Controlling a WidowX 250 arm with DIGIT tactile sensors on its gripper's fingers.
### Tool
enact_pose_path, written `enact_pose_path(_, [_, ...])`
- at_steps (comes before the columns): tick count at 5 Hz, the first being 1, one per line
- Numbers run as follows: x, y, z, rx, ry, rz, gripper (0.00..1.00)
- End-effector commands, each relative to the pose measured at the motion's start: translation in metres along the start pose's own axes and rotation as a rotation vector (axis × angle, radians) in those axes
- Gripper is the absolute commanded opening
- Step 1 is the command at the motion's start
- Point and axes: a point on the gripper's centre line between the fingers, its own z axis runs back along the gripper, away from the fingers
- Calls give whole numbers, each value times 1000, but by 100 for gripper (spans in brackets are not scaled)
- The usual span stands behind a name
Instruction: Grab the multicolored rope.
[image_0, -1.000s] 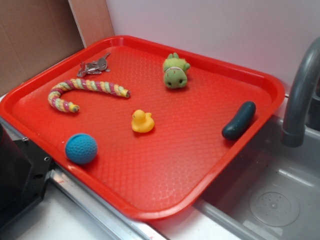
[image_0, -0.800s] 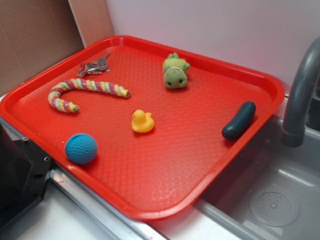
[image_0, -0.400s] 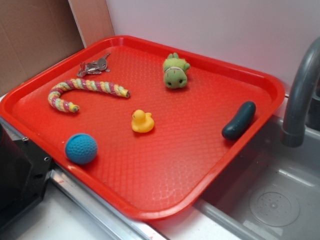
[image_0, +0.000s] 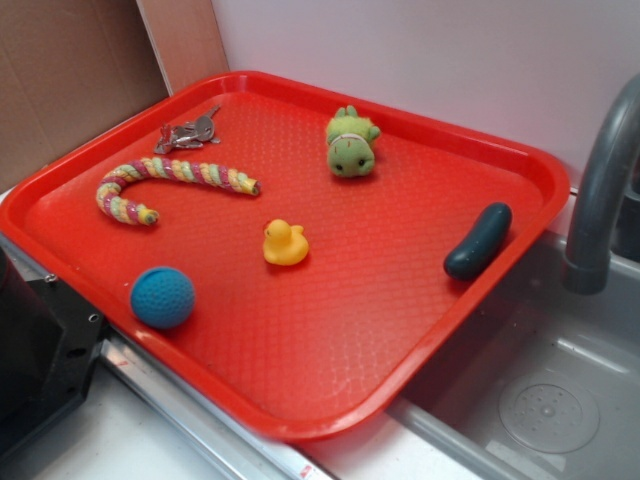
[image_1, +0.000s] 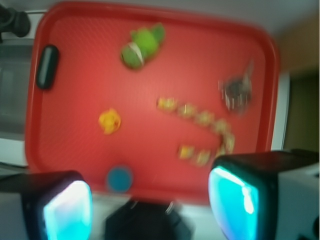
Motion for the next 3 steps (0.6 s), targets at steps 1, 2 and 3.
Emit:
enact_pose_path(1, [20, 27, -30, 196, 8, -489, 100])
enact_pose_path(2, [35, 27, -44, 153, 34, -745, 100])
enact_pose_path(3, [41, 30, -57, 154, 91, -751, 100])
